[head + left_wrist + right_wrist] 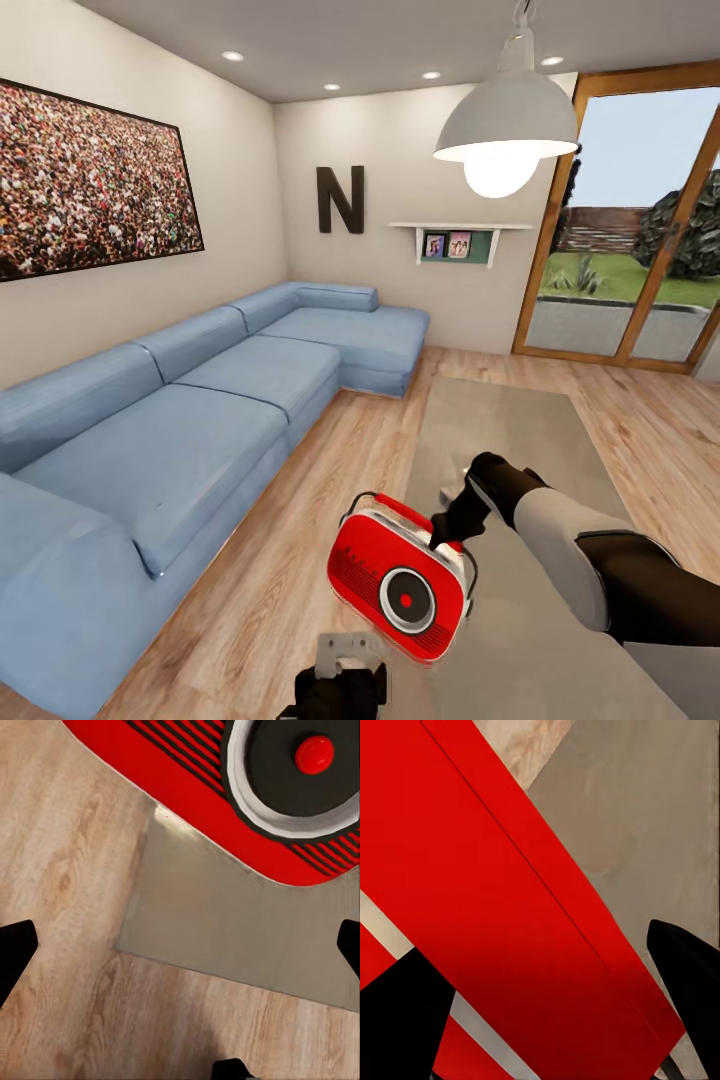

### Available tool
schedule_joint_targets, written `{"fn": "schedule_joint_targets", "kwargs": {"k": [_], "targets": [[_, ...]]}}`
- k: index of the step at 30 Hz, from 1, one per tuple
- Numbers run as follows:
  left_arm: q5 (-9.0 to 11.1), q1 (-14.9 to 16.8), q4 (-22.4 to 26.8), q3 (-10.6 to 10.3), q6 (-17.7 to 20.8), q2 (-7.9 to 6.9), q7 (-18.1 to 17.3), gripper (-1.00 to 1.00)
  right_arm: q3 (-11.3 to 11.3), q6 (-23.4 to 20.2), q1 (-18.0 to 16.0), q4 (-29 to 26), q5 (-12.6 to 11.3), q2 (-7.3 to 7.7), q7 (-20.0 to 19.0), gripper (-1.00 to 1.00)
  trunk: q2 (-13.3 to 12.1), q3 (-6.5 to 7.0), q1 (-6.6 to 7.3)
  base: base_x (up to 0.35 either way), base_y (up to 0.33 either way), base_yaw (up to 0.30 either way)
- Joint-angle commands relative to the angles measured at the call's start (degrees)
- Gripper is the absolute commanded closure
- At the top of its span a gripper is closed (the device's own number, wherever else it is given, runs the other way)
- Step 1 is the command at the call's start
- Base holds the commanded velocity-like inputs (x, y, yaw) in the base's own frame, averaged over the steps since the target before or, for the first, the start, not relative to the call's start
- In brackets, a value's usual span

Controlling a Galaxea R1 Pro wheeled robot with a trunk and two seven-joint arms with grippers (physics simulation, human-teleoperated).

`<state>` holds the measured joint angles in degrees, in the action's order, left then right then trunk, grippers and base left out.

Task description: Turn on the radio receiver that's on the table in the living room.

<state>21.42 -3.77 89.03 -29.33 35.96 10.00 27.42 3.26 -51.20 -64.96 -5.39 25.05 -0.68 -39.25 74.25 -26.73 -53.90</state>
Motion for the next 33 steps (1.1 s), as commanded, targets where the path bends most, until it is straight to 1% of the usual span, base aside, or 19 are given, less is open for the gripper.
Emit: {"fn": "schedule_joint_targets", "kwargs": {"k": [1, 2, 3, 4, 5, 6, 8, 11, 12, 13, 17, 27, 33], "targets": [[0.0, 0.2, 0.0, 0.4, 0.0, 0.00, 0.0, -1.00, -0.8, 0.1, 0.0, -0.2, -1.2, 0.08, 0.0, 1.00, 0.0, 0.00, 0.00, 0.000, 0.000, 0.000], [0.3, 2.8, 0.0, 3.2, 1.1, 0.00, -0.1, -1.00, -2.7, 3.5, 0.0, -1.0, -1.9, 0.59, 0.4, 1.00, 0.0, 0.00, 0.00, 0.000, 0.000, 0.000], [0.6, 4.2, 0.0, 4.6, 2.3, 0.00, -0.2, -1.00, -3.9, 4.3, 0.0, -1.1, -2.2, 0.70, 0.5, 1.00, 0.0, 0.00, 0.00, 0.000, 0.000, 0.000], [1.1, 6.0, 0.0, 6.4, 4.8, 0.00, -0.2, -1.00, -5.7, 5.0, 0.0, -1.2, -2.3, 0.79, 0.6, 1.00, 0.0, 0.00, 0.00, 0.000, 0.000, 0.000], [1.5, 7.0, 0.0, 7.2, 6.4, 0.00, -0.2, -1.00, -6.7, 5.3, 0.0, -1.3, -2.4, 0.84, 0.6, 1.00, 0.0, 0.00, 0.00, 0.000, 0.000, 0.000], [2.4, 8.6, -0.1, 8.2, 8.6, 0.00, -0.2, -1.00, -7.5, 5.6, 0.0, -1.3, -2.5, 0.89, 0.7, 1.00, 0.0, 0.00, 0.00, 0.000, 0.000, 0.000], [3.7, 9.8, -0.1, 9.3, 10.0, 0.00, -0.3, -1.00, -8.0, 5.9, 0.0, -1.2, -2.6, 0.92, 0.7, 1.00, 0.0, 0.00, 0.00, 0.000, 0.000, 0.000], [7.3, 10.8, -0.1, 11.3, 11.2, 0.00, -0.3, -1.00, -8.3, 6.1, 0.0, -1.0, -2.7, 1.17, 0.8, 1.00, 0.0, 0.00, 0.00, 0.000, 0.000, 0.000], [7.8, 10.8, -0.1, 11.5, 11.3, 0.00, -0.3, -1.00, -8.3, 6.1, 0.0, -1.0, -2.7, 1.27, 0.8, 1.00, 0.0, 0.00, 0.00, 0.000, 0.000, 0.000], [9.2, 11.0, -0.1, 12.3, 11.5, 0.00, -0.3, -1.00, -8.4, 6.1, 0.0, -0.8, -2.7, 1.64, 0.8, 1.00, 0.0, 0.00, 0.00, 0.000, 0.000, 0.000], [9.8, 11.4, -0.1, 12.4, 11.6, 0.00, -0.3, -1.00, -8.4, 6.1, 0.0, -0.7, -2.7, 1.79, 0.8, 1.00, 0.0, 0.00, 0.00, 0.000, 0.000, 0.000], [10.0, 11.6, -0.1, 12.3, 11.4, 0.00, -0.5, -1.00, -8.6, 6.1, 0.0, -0.7, -2.6, 1.74, 0.8, 1.00, 0.0, 0.00, 0.00, 0.000, 0.000, 0.000], [10.0, 11.6, -0.1, 12.3, 11.6, 0.00, -2.3, -1.00, -8.5, 6.1, 0.0, -0.7, -2.6, 1.74, 0.8, 1.00, 0.0, 0.00, 0.00, 0.000, 0.000, 0.000]]}}
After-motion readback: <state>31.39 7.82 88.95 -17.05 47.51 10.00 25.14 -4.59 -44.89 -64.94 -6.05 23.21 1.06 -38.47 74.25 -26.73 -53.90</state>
